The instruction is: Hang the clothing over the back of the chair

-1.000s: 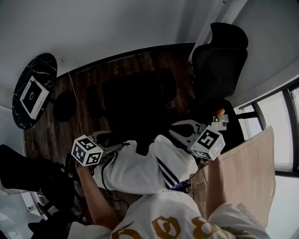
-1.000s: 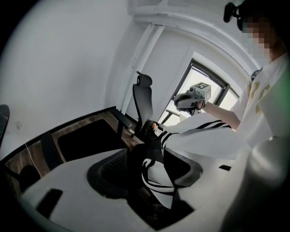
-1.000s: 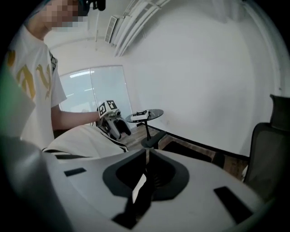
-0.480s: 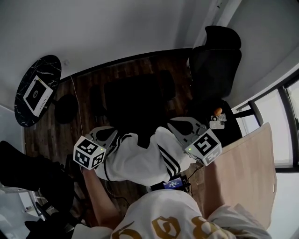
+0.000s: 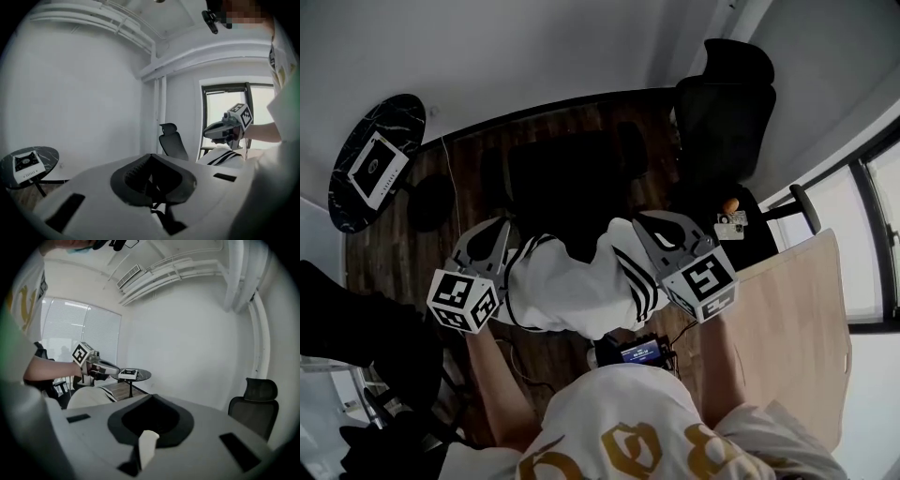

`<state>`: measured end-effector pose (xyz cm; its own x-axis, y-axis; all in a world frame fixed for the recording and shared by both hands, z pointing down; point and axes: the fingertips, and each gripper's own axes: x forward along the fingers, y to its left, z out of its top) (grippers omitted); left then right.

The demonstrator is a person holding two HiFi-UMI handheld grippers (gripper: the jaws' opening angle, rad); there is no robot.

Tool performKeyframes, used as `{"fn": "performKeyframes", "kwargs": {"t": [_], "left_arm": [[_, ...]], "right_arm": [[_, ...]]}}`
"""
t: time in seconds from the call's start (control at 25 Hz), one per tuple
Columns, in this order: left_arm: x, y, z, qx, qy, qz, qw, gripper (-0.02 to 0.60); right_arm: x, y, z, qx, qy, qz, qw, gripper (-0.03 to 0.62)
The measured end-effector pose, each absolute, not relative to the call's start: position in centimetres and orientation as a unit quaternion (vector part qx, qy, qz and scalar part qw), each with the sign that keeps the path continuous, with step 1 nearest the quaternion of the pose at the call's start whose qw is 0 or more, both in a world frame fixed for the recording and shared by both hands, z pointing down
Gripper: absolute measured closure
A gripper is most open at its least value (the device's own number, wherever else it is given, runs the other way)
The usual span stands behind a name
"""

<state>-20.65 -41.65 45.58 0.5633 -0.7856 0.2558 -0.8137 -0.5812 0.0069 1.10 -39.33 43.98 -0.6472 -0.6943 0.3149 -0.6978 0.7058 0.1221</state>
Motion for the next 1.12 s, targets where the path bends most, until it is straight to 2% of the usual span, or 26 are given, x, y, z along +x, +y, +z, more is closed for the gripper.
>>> {"fn": "performKeyframes", "kwargs": {"t": [0.6, 0.8, 1.12], "left_arm": [[-17.9, -33.4, 45.6, 0.879, -0.465, 0.085, 0.064, 0.560], [-17.9, -30.5, 44.6, 0.876, -0.474, 0.045, 0.072, 0.561], [-18.8, -26.5, 44.6, 0.849, -0.524, 0.047, 0.053, 0.560]], "right_arm": [[0.8, -33.2, 43.0, 0.425, -0.893, -0.011, 0.148, 0.582], [1.0, -31.3, 42.0, 0.459, -0.881, -0.009, 0.115, 0.582], [0.7, -27.2, 41.3, 0.491, -0.869, 0.014, 0.059, 0.582]]}}
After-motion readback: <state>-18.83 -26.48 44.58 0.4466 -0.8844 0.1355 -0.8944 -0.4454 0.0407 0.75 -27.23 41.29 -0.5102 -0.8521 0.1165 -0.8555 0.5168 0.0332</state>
